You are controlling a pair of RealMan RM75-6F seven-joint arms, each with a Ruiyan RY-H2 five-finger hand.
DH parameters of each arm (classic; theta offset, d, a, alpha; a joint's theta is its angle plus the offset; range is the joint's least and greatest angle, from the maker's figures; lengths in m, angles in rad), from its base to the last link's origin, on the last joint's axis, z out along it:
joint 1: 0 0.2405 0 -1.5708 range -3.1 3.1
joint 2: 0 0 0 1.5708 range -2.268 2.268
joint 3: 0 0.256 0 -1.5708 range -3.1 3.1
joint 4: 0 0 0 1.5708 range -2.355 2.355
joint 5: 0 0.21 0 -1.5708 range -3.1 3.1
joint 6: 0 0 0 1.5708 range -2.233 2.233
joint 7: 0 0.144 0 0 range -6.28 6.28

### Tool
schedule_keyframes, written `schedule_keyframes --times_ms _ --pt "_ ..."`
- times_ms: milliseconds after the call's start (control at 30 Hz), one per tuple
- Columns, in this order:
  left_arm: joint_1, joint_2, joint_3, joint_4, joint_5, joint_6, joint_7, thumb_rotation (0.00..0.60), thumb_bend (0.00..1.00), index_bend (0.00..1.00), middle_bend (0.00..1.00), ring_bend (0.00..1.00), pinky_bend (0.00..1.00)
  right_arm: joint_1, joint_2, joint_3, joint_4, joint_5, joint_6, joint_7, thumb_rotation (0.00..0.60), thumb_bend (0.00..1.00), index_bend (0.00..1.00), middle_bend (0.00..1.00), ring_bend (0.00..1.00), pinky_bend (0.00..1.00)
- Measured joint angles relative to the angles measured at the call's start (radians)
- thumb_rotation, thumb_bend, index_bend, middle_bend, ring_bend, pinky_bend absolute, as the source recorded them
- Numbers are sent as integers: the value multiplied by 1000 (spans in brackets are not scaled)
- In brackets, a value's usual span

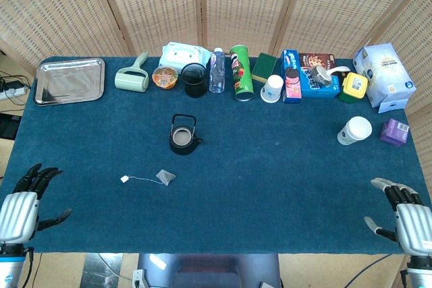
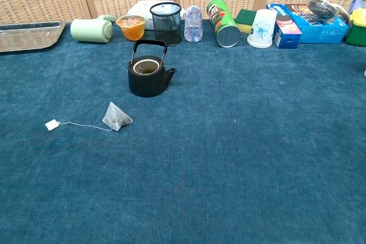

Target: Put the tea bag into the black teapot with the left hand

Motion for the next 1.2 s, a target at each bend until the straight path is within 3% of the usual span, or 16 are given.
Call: schedule_keyframes --times_ms 700,867,933,1000,1100,1200 --pt "-16 7 -21 -3 13 -3 15 600 173 223 213 129 152 -9 -8 0 6 12 14 8 600 237 223 258 254 199" --pt "-33 27 -30 -9 18 -20 46 600 173 223 259 187 301 -12 -11 0 17 15 16 22 600 237 223 260 254 203" --pt "-42 33 -35 -12 14 -31 55 600 173 241 336 261 410 -13 -13 -1 22 17 16 27 600 237 223 260 254 208" --pt "-51 37 -41 -12 11 -41 69 600 173 273 520 430 572 -15 -14 -2 28 21 15 32 600 237 223 261 254 210" --pt "-70 41 -50 -15 4 -63 99 600 173 301 812 703 737 -18 -15 0 32 28 15 38 600 238 223 264 254 211" --pt "-90 48 -53 -22 -3 -100 118 600 174 341 968 855 840 -18 -16 1 39 33 10 44 600 237 222 265 254 216"
